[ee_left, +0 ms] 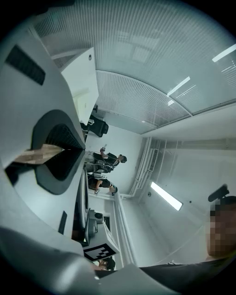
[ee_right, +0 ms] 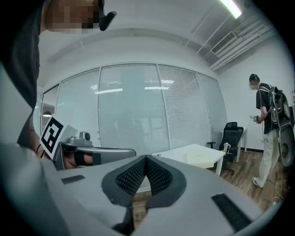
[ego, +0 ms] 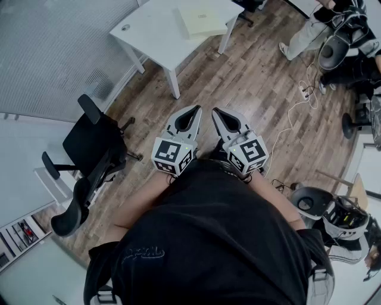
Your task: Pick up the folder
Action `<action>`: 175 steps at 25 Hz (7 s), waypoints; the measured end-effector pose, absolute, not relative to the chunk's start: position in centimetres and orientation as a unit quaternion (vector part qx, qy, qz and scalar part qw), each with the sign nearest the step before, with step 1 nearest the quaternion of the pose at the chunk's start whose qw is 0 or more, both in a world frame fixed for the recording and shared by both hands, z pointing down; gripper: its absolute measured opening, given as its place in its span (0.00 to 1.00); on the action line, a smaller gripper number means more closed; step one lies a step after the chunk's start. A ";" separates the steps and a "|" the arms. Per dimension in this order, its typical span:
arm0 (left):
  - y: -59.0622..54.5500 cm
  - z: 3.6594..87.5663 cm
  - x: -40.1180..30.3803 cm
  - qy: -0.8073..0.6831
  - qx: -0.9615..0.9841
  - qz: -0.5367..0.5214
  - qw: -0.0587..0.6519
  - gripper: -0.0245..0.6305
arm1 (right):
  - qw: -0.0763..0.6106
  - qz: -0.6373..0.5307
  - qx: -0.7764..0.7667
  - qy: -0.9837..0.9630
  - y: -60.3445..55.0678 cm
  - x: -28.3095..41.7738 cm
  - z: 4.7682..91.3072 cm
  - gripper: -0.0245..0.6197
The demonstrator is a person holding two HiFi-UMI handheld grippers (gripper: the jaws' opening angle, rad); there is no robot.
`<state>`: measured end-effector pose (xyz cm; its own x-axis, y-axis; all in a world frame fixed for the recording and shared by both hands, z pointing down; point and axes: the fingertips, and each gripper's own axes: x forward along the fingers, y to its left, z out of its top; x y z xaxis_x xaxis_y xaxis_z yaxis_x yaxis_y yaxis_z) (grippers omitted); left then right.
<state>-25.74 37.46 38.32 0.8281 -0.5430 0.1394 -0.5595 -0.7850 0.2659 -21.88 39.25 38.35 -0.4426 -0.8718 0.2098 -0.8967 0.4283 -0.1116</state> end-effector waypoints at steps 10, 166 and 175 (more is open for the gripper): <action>37.5 38.4 -25.9 -0.279 0.948 0.026 0.153 0.06 | 0.064 0.104 0.521 -0.845 38.8 -22.8 38.3 0.07; -27.5 64.8 -9.4 -0.477 0.770 0.239 0.351 0.22 | 0.218 0.351 0.369 -0.833 -27.7 9.0 64.5 0.31; -28.0 68.3 -10.3 -0.472 0.750 0.255 0.387 0.31 | 0.219 0.409 0.361 -0.809 -27.7 9.5 67.8 0.36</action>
<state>-10.29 -28.02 68.31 0.4242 -0.5113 0.7474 -0.9054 -0.2546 0.3397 9.50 -27.66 67.76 -0.6430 -0.4046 0.6503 -0.7636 0.4039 -0.5037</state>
